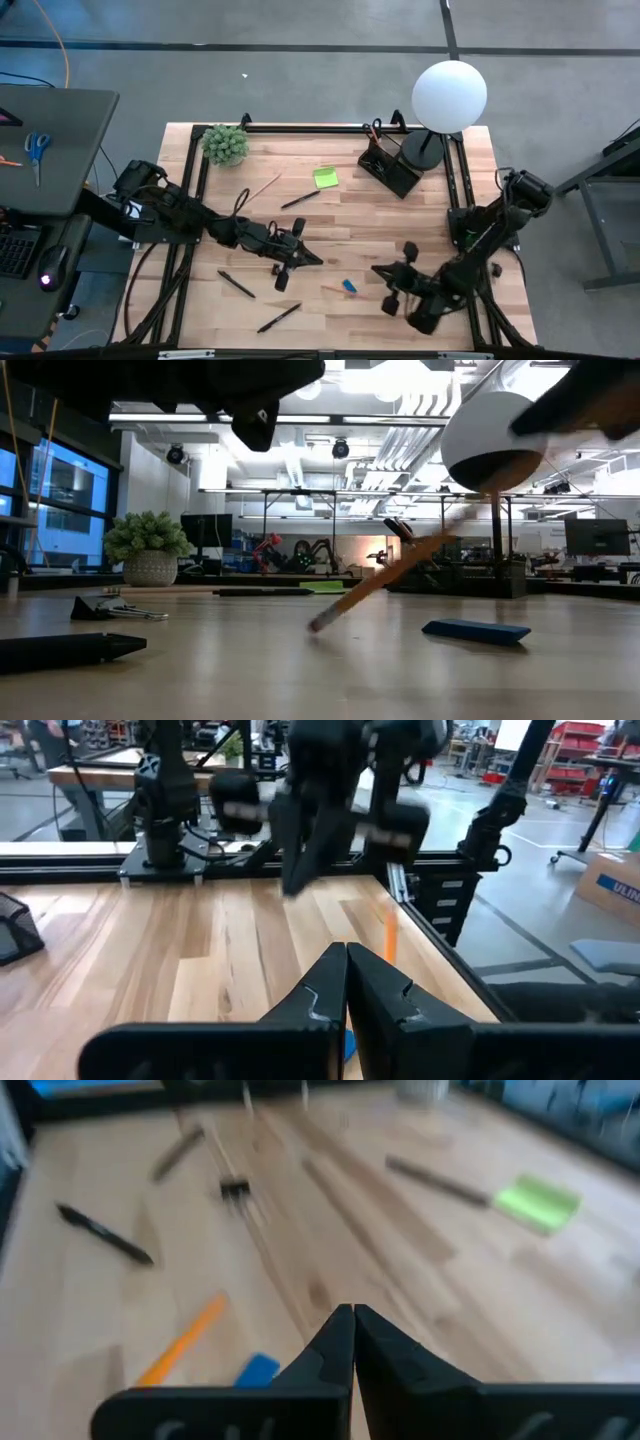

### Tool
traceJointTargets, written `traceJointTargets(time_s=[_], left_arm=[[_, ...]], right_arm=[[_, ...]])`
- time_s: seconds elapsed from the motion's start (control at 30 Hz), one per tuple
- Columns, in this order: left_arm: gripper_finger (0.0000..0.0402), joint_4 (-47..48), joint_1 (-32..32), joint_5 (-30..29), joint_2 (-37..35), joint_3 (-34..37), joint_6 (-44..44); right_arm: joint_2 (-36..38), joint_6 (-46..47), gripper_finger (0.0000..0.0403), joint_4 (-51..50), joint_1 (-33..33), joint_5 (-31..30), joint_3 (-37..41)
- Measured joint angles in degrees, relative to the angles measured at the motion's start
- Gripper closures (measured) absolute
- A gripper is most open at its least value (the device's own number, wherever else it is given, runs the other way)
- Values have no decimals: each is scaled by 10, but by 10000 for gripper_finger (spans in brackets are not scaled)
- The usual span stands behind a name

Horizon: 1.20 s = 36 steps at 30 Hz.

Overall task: Pick and place office supplies into organizer
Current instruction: Put the yellow pencil into the black desk organizer

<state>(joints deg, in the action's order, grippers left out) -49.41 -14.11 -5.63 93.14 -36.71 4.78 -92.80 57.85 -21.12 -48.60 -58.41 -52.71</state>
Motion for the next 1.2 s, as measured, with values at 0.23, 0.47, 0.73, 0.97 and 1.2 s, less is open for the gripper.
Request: traceJointTargets(time_s=[0.23, 0.47, 0.73, 0.97, 1.2], left_arm=[[401, 9, -2, 2, 0, 0, 0], [401, 97, -2, 3, -31, 0, 0], [401, 216, -3, 28, -108, 0, 21], [401, 226, -30, 28, -114, 0, 10], [401, 226, -28, 26, -114, 0, 10]], right_arm=[[-71, -57, 354, 81, 55, 77, 0], [-118, -176, 297, 311, 91, 189, 0], [-227, -237, 280, 424, 80, 248, -42], [-283, -253, 281, 311, 62, 264, -142], [-283, -254, 281, 256, 44, 253, -211]])
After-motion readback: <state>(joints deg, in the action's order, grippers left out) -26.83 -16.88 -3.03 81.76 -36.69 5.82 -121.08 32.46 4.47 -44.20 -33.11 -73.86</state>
